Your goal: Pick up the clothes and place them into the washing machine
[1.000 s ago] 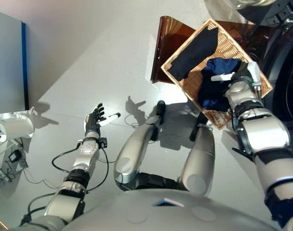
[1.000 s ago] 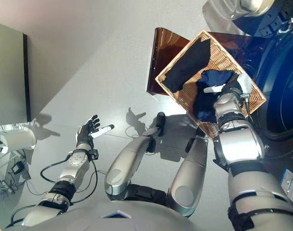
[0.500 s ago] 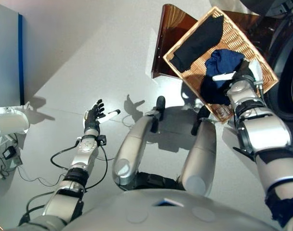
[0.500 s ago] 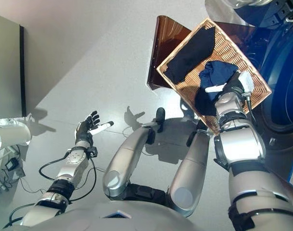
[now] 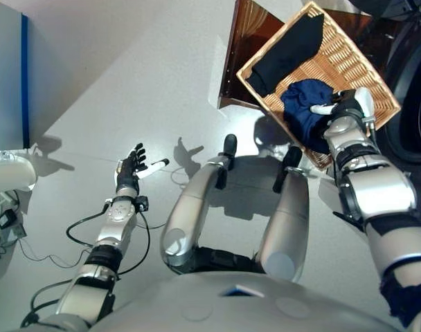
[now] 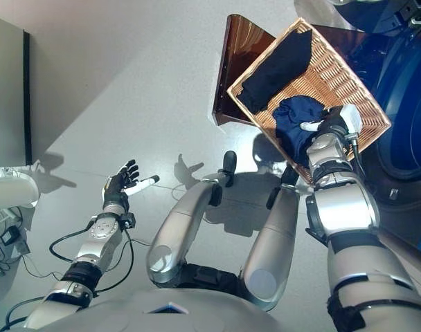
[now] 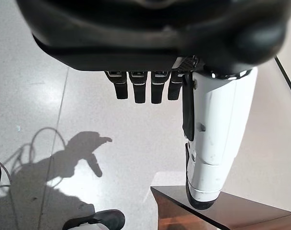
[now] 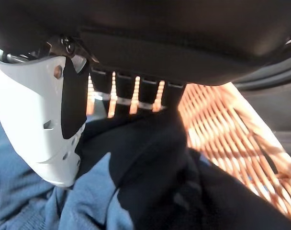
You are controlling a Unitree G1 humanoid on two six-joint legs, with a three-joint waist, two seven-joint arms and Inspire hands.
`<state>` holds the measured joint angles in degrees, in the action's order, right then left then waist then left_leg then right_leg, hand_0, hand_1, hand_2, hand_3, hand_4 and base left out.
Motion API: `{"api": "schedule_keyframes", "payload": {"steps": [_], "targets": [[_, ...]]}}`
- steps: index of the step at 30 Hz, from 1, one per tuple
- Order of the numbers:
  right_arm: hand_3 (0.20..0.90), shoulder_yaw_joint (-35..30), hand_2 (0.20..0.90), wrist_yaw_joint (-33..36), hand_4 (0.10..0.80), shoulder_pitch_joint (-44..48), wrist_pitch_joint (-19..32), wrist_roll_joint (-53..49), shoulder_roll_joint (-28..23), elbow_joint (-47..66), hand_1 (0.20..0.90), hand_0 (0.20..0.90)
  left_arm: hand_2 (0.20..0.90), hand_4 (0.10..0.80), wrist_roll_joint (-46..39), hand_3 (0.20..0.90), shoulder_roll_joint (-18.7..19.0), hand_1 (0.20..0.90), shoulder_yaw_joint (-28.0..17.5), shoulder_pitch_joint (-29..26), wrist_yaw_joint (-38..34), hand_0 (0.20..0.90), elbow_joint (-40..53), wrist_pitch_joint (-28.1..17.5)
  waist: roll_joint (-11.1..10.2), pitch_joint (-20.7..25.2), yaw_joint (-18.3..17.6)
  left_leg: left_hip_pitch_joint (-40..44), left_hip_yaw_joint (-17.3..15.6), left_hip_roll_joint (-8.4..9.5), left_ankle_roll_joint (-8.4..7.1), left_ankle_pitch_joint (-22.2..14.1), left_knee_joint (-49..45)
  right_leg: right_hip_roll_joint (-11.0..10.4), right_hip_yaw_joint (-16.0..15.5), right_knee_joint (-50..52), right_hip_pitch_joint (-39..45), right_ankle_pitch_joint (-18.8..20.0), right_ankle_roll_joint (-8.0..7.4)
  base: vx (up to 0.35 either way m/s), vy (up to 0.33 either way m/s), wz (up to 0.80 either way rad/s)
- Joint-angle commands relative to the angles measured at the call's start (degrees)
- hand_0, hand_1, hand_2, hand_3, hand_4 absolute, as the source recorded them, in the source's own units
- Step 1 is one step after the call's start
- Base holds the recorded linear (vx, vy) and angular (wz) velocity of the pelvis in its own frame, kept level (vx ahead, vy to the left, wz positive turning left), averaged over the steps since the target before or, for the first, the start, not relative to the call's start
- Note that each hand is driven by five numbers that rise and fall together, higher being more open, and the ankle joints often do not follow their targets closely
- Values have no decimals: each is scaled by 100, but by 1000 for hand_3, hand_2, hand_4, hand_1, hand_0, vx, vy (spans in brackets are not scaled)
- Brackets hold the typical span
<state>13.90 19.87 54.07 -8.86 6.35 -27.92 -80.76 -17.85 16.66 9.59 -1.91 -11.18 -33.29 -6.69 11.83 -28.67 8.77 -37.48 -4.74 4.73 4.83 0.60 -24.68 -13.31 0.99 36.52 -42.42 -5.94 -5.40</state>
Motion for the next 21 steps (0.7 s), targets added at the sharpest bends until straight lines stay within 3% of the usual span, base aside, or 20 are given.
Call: {"api": "schedule_keyframes", "payload": {"steps": [1, 6, 11, 12, 13, 14, 18, 21], "targets": [[200, 43, 200, 144, 300, 84, 54, 99, -129, 81, 200, 200, 900, 800, 15, 900, 584, 900, -346, 361, -47, 900, 272, -265, 61, 278, 90, -280, -186, 20, -439, -312, -361, -59, 125, 224, 52, 27, 123, 0, 0, 0], [200, -410, 200, 300, 300, -63, 234, -548, -98, 226, 200, 200, 900, 800, 41, 900, 551, 900, -368, 373, -35, 900, 213, -249, 47, 349, 71, -201, -193, 25, -421, -303, -242, -61, 136, 144, 103, 48, 104, 14, 13, -4], [200, -1086, 200, 575, 300, -439, 826, -1899, 113, 1033, 200, 200, 900, 800, 33, 900, 481, 900, -474, 384, -83, 900, 70, -228, -57, 402, -25, 34, -210, 4, -421, -280, -74, -32, 144, -58, 337, 93, 76, 36, 7, 0], [200, -1532, 200, 616, 300, -764, 1280, -2971, 331, 1491, 200, 200, 900, 800, -9, 900, 378, 900, -507, 373, -104, 900, -10, -211, -142, 440, -80, 179, -228, -35, -384, -99, 124, 16, 102, -282, 477, 292, 77, 68, -7, -17], [200, -1537, 200, 619, 300, -785, 1278, -2974, 337, 1499, 200, 200, 900, 800, -9, 900, 385, 900, -499, 382, -103, 900, -14, -210, -162, 460, -77, 261, -183, -11, -425, -255, 106, 9, 127, -258, 561, 138, 46, 34, 2, -21], [200, -1760, 200, 577, 300, -986, 1527, -3507, 492, 1670, 200, 200, 900, 800, -31, 900, 297, 900, -484, 365, -92, 900, -104, -192, -206, 480, -122, 371, -217, -48, -388, -95, 256, 38, 97, -439, 665, 326, 49, 117, -8, -16], [200, -1809, 200, 227, 300, -1809, 1883, -4179, 782, 2294, 200, 200, 900, 800, -121, 900, 22, 900, -478, 284, -85, 900, -591, -127, -465, 604, -227, 1145, -149, -159, -439, -34, 710, 107, -89, -1119, 1564, 401, -35, 186, -52, -26], [200, -1685, 200, 102, 300, -2678, 1920, -3899, 948, 2943, 200, 200, 900, 800, 4, 900, -200, 900, -576, 225, -107, 900, -1310, -24, -714, 879, -366, 1952, -76, -256, -516, 82, 1281, 156, -296, -1948, 2465, 548, -118, 249, -96, -12]]}}
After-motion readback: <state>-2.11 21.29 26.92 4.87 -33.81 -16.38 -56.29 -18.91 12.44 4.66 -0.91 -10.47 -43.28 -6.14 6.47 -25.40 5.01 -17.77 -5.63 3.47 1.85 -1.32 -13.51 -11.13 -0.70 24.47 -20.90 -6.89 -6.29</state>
